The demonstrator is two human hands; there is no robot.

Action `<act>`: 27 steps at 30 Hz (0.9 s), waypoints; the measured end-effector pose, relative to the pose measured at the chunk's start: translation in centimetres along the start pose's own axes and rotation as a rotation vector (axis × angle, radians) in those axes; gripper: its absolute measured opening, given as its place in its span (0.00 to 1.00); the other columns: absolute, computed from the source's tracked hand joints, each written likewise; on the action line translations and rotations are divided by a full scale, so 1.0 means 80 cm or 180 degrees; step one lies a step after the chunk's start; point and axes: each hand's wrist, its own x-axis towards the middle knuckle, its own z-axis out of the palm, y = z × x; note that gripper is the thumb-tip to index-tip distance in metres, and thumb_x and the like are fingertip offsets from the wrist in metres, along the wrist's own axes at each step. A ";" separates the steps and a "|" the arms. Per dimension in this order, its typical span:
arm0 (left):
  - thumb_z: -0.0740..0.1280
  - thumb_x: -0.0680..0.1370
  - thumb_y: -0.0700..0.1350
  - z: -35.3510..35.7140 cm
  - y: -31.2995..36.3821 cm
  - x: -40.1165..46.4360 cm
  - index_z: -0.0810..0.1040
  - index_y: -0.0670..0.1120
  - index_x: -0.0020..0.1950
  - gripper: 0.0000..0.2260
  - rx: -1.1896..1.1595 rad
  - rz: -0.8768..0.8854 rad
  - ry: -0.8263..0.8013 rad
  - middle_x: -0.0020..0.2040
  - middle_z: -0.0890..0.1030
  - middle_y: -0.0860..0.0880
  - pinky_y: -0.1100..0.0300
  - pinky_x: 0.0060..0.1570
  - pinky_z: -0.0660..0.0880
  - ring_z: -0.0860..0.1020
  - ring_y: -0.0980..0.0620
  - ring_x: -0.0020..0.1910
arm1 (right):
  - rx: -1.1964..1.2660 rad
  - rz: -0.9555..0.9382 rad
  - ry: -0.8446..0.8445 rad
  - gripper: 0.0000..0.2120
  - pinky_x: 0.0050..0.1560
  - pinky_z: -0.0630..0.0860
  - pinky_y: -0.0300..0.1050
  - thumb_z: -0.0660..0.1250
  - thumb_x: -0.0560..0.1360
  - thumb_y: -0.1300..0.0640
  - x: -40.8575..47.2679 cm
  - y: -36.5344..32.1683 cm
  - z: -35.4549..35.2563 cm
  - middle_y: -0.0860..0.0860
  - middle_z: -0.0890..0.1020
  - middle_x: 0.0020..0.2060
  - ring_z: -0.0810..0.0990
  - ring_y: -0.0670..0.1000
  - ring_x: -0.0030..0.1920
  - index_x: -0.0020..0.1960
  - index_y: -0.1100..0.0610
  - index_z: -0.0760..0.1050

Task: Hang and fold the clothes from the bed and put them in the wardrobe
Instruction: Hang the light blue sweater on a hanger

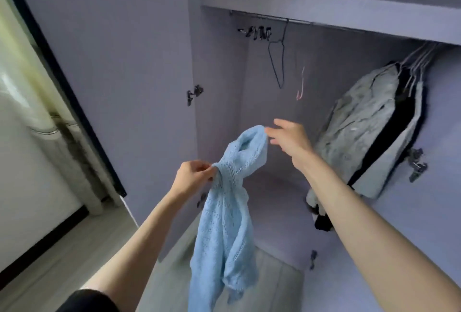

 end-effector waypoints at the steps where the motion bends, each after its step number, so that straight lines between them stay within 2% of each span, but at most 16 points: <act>1: 0.68 0.74 0.40 0.011 0.012 0.004 0.81 0.41 0.36 0.07 -0.0095 0.0011 -0.0030 0.33 0.81 0.48 0.67 0.35 0.70 0.78 0.56 0.34 | -0.0213 0.0075 -0.0045 0.24 0.56 0.72 0.37 0.69 0.74 0.56 0.001 0.014 -0.011 0.53 0.77 0.62 0.78 0.53 0.58 0.68 0.59 0.71; 3: 0.69 0.74 0.39 0.032 0.041 0.011 0.80 0.43 0.35 0.08 -0.0447 -0.0039 -0.0028 0.31 0.80 0.49 0.73 0.29 0.69 0.78 0.61 0.27 | -0.0471 0.0039 -0.0122 0.16 0.60 0.72 0.45 0.70 0.73 0.56 -0.008 0.042 -0.025 0.53 0.81 0.53 0.79 0.53 0.55 0.60 0.60 0.78; 5: 0.69 0.74 0.38 0.050 0.071 0.021 0.79 0.42 0.35 0.08 -0.0912 -0.0184 0.0048 0.29 0.79 0.48 0.73 0.23 0.67 0.78 0.61 0.24 | -0.0717 -0.0101 -0.0206 0.08 0.53 0.74 0.45 0.71 0.72 0.55 -0.021 0.066 -0.029 0.49 0.82 0.43 0.80 0.51 0.48 0.49 0.57 0.82; 8: 0.68 0.74 0.37 0.072 0.117 0.037 0.79 0.42 0.36 0.07 -0.1570 -0.0381 -0.0057 0.26 0.81 0.49 0.68 0.24 0.67 0.79 0.57 0.25 | -0.1176 -0.0107 -0.0376 0.12 0.46 0.73 0.44 0.72 0.69 0.45 -0.026 0.082 -0.025 0.47 0.82 0.41 0.79 0.50 0.46 0.46 0.51 0.80; 10: 0.69 0.74 0.38 0.084 0.145 0.040 0.80 0.41 0.39 0.04 -0.1740 -0.0312 -0.0288 0.29 0.82 0.48 0.68 0.24 0.68 0.82 0.54 0.29 | -0.1412 -0.0176 -0.0240 0.13 0.42 0.71 0.45 0.70 0.70 0.41 -0.020 0.078 -0.024 0.47 0.79 0.36 0.78 0.53 0.43 0.40 0.50 0.75; 13: 0.70 0.73 0.39 0.094 0.172 0.046 0.81 0.41 0.40 0.03 -0.1648 0.0006 -0.0432 0.34 0.84 0.46 0.68 0.25 0.70 0.82 0.53 0.32 | -0.1034 -0.0290 0.0262 0.14 0.38 0.70 0.47 0.66 0.74 0.47 -0.007 0.063 -0.032 0.50 0.77 0.32 0.76 0.56 0.39 0.35 0.53 0.71; 15: 0.70 0.74 0.41 0.089 0.186 0.060 0.81 0.44 0.38 0.05 -0.1175 0.0465 -0.0129 0.35 0.83 0.47 0.68 0.29 0.73 0.80 0.54 0.33 | -0.0701 -0.0302 0.0311 0.17 0.31 0.63 0.43 0.65 0.76 0.51 0.003 0.049 -0.045 0.50 0.72 0.27 0.70 0.53 0.33 0.31 0.55 0.68; 17: 0.68 0.75 0.42 0.075 0.187 0.078 0.83 0.46 0.44 0.04 -0.0345 0.0984 0.0110 0.41 0.83 0.50 0.68 0.37 0.73 0.78 0.54 0.39 | -0.0181 -0.0235 0.0219 0.16 0.32 0.64 0.41 0.66 0.76 0.52 0.009 0.035 -0.058 0.60 0.76 0.31 0.72 0.53 0.33 0.36 0.63 0.74; 18: 0.67 0.76 0.43 0.068 0.183 0.086 0.83 0.45 0.51 0.07 0.0075 0.1143 0.0042 0.48 0.83 0.50 0.66 0.44 0.74 0.78 0.53 0.45 | 0.0052 -0.0186 0.0255 0.18 0.37 0.67 0.42 0.67 0.76 0.51 0.014 0.028 -0.063 0.65 0.80 0.39 0.77 0.58 0.36 0.43 0.68 0.76; 19: 0.67 0.77 0.43 0.062 0.174 0.095 0.81 0.46 0.58 0.10 0.0438 0.1173 -0.0095 0.57 0.81 0.49 0.62 0.55 0.73 0.78 0.51 0.54 | 0.0216 -0.0096 0.0322 0.20 0.43 0.72 0.44 0.67 0.76 0.50 0.020 0.021 -0.068 0.66 0.80 0.48 0.79 0.62 0.45 0.49 0.70 0.76; 20: 0.67 0.77 0.44 0.057 0.161 0.100 0.78 0.47 0.62 0.14 0.0702 0.1093 -0.0217 0.64 0.77 0.50 0.56 0.63 0.69 0.75 0.50 0.62 | 0.0344 0.0015 0.0374 0.20 0.51 0.74 0.48 0.67 0.76 0.50 0.026 0.014 -0.071 0.66 0.79 0.52 0.79 0.62 0.52 0.51 0.69 0.76; 21: 0.67 0.77 0.45 0.055 0.146 0.104 0.77 0.48 0.64 0.16 0.0866 0.0956 -0.0263 0.65 0.76 0.50 0.51 0.67 0.67 0.73 0.48 0.65 | 0.0441 0.0114 0.0416 0.17 0.56 0.73 0.48 0.66 0.76 0.50 0.033 0.007 -0.075 0.63 0.80 0.54 0.78 0.60 0.56 0.50 0.66 0.78; 24: 0.69 0.75 0.49 0.062 0.099 0.104 0.78 0.51 0.62 0.15 0.1045 0.0581 -0.0234 0.60 0.79 0.50 0.45 0.66 0.66 0.75 0.46 0.62 | 0.0468 0.0226 0.0395 0.09 0.52 0.69 0.43 0.65 0.77 0.50 0.050 -0.007 -0.083 0.55 0.81 0.56 0.77 0.54 0.57 0.45 0.55 0.78; 26: 0.70 0.74 0.49 0.073 0.071 0.103 0.80 0.49 0.58 0.13 0.0928 0.0415 -0.0511 0.52 0.81 0.50 0.49 0.63 0.69 0.77 0.48 0.56 | 0.0396 0.0249 0.0427 0.09 0.52 0.67 0.43 0.65 0.77 0.51 0.058 -0.010 -0.087 0.55 0.80 0.57 0.76 0.53 0.55 0.48 0.56 0.77; 27: 0.70 0.75 0.48 0.079 0.060 0.101 0.81 0.47 0.55 0.11 0.0868 0.0330 -0.0787 0.47 0.81 0.51 0.53 0.61 0.71 0.78 0.49 0.52 | 0.0388 0.0264 0.0460 0.12 0.53 0.68 0.43 0.65 0.77 0.51 0.062 -0.009 -0.090 0.55 0.80 0.57 0.76 0.53 0.53 0.49 0.60 0.77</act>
